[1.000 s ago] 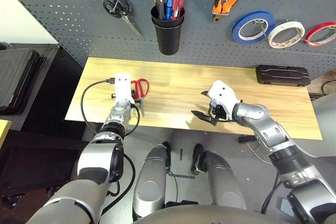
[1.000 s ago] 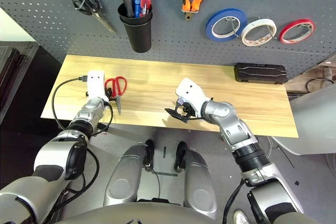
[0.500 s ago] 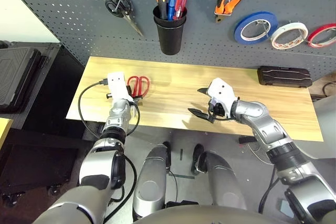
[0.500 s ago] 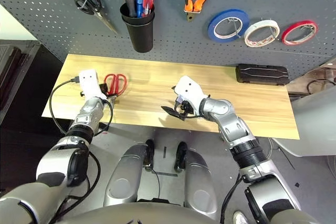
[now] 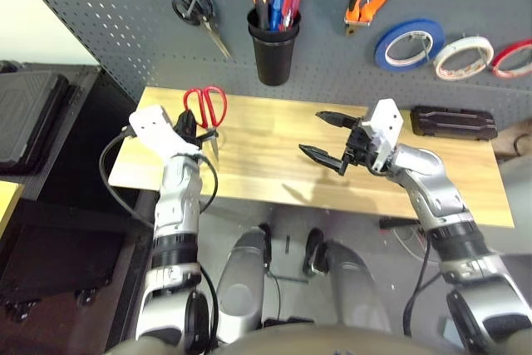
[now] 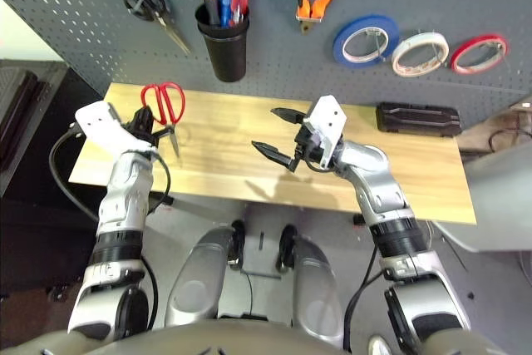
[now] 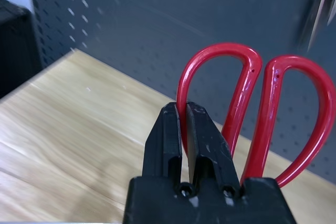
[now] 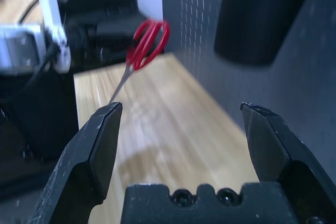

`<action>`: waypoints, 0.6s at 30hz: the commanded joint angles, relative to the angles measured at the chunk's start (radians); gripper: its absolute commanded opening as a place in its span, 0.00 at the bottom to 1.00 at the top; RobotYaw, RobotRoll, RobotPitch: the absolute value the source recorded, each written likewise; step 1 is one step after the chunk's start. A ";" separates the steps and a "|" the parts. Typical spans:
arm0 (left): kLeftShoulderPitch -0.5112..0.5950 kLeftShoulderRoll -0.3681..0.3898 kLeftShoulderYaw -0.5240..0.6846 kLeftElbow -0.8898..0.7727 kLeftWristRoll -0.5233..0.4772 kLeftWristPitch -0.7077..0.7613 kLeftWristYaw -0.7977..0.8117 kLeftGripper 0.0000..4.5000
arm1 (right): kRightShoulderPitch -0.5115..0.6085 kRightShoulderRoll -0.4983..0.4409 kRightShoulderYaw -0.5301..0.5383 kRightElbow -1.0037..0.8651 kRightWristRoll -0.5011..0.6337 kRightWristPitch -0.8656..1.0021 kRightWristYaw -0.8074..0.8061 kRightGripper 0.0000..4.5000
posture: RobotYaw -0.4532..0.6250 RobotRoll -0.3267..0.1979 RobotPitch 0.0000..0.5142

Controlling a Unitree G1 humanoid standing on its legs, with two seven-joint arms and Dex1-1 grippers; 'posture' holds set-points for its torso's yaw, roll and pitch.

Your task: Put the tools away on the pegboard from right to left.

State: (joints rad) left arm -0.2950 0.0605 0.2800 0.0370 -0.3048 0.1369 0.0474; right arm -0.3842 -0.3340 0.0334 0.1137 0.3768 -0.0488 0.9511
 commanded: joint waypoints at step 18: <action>-0.160 0.081 0.076 -0.265 -0.146 0.170 0.027 0.01 | -0.011 0.073 -0.045 -0.054 0.095 -0.135 0.018 1.00 | 0.74 0.62 0.43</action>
State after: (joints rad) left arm -0.4511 0.1359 0.3530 -0.1934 -0.4321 0.2911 0.0707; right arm -0.4061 -0.2620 0.0050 0.0738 0.4605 -0.1622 0.9651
